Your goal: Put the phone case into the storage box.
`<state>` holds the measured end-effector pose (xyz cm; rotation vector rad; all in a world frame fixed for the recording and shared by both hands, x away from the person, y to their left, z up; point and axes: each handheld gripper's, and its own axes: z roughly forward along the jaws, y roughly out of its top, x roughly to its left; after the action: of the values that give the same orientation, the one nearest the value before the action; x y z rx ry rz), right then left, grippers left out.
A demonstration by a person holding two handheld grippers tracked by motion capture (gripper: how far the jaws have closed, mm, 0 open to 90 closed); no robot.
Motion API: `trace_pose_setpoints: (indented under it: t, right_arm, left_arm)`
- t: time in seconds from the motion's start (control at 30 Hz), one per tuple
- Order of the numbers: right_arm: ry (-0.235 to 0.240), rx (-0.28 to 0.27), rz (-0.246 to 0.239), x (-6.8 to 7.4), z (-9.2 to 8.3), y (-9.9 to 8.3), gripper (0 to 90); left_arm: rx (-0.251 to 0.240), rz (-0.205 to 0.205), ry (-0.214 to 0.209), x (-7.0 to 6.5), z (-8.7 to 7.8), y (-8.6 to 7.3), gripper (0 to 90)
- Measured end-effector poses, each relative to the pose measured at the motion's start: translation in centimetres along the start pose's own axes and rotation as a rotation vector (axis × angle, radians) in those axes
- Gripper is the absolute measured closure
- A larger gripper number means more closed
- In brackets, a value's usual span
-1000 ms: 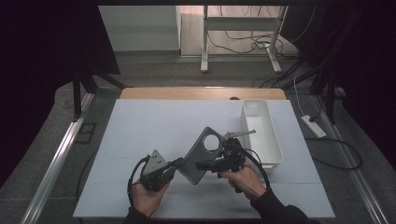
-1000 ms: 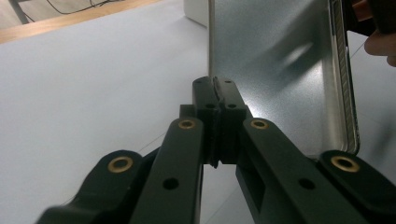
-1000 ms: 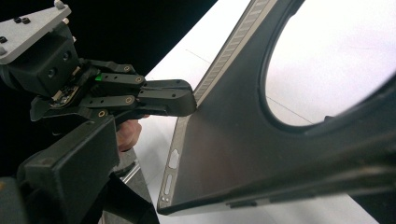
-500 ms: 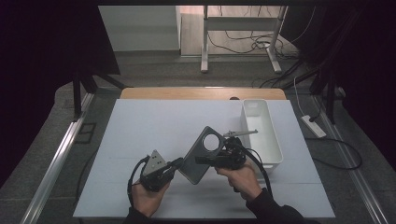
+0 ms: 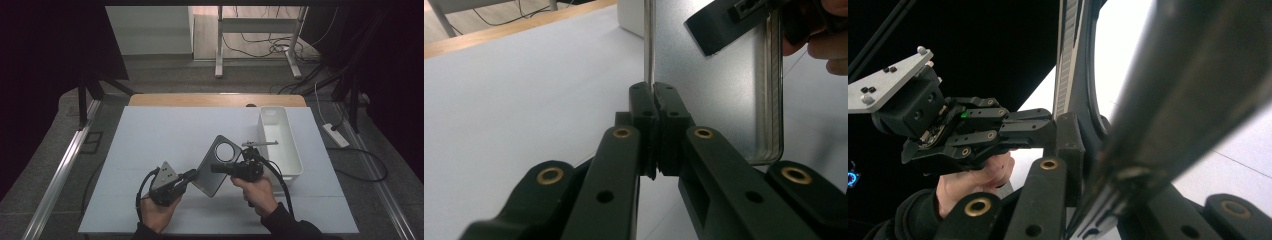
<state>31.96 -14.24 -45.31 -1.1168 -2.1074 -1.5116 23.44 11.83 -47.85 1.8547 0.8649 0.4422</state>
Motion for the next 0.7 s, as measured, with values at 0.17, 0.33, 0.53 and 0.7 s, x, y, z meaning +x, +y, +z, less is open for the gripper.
trace_pose_setpoints:
  t: [0.17, 0.33, 0.53, 0.7]
  right_arm:
    - [-0.001, -0.017, 0.005, 0.2, 0.0, -0.1, 85.8]
    - [-0.011, -0.020, -0.023, 0.2, -0.2, 0.0, 85.8]
    - [-0.036, -0.016, -0.080, 0.3, -0.7, 0.1, 85.8]
    - [-0.064, -0.004, -0.148, 0.4, -1.1, 0.1, 85.9]
  left_arm:
    - [-0.018, -0.024, -0.022, 0.4, -0.2, 0.0, 81.6]
    - [-0.041, -0.095, -0.047, 1.6, -0.9, 0.3, 52.0]
    - [-0.061, -0.178, -0.140, 3.6, -1.5, 0.1, 17.7]
    - [-0.040, -0.214, -0.224, 4.6, -1.5, -0.2, 5.1]
